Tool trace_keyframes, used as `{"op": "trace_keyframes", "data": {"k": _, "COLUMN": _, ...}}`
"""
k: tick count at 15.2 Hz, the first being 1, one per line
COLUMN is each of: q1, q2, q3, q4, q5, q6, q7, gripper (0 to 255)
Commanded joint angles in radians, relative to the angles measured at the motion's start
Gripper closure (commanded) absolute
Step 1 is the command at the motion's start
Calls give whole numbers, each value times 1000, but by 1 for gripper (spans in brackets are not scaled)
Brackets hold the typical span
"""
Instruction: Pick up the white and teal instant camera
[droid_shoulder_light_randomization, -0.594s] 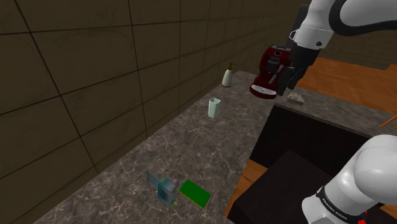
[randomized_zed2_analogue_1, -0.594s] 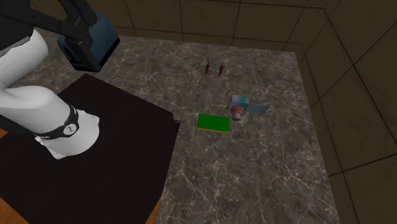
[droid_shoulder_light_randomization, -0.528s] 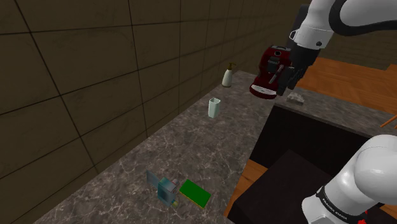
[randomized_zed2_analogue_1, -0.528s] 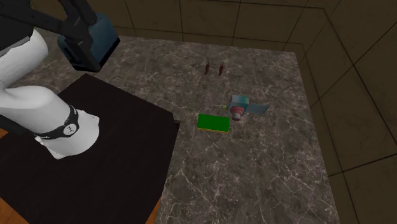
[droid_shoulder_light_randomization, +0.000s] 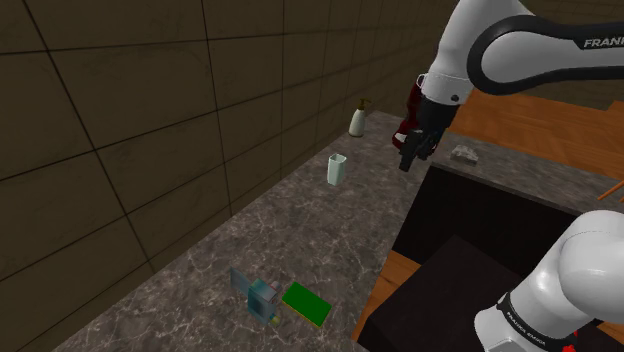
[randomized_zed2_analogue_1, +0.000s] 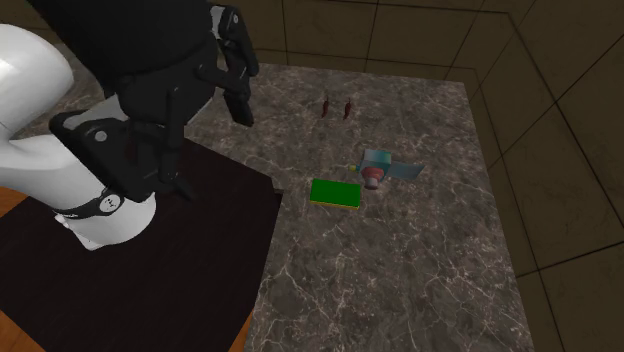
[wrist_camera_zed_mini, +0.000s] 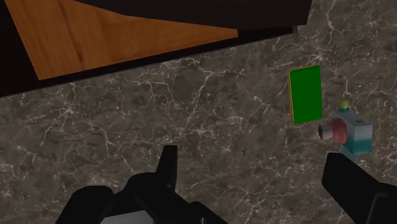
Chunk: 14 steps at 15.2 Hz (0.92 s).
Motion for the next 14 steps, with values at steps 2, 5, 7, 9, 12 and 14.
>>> {"op": "trace_keyframes", "data": {"k": 2, "q1": 22, "q2": 70, "q3": 35, "q4": -24, "q5": 23, "q6": 97, "q7": 22, "gripper": 0}}
{"op": "trace_keyframes", "data": {"k": 5, "q1": 42, "q2": 151, "q3": 72, "q4": -26, "q5": 42, "q6": 182, "q7": 47, "gripper": 0}}
{"op": "trace_keyframes", "data": {"k": 7, "q1": 55, "q2": 210, "q3": 97, "q4": -20, "q5": 52, "q6": 238, "q7": 63, "gripper": 0}}
{"op": "trace_keyframes", "data": {"k": 9, "q1": 66, "q2": 272, "q3": 121, "q4": -10, "q5": 57, "q6": 291, "q7": 81, "gripper": 0}}
{"op": "trace_keyframes", "data": {"k": 12, "q1": 81, "q2": 370, "q3": 157, "q4": 15, "q5": 58, "q6": 368, "q7": 110, "gripper": 0}}
{"op": "trace_keyframes", "data": {"k": 14, "q1": 91, "q2": 439, "q3": 179, "q4": 37, "q5": 52, "q6": 416, "q7": 132, "gripper": 0}}
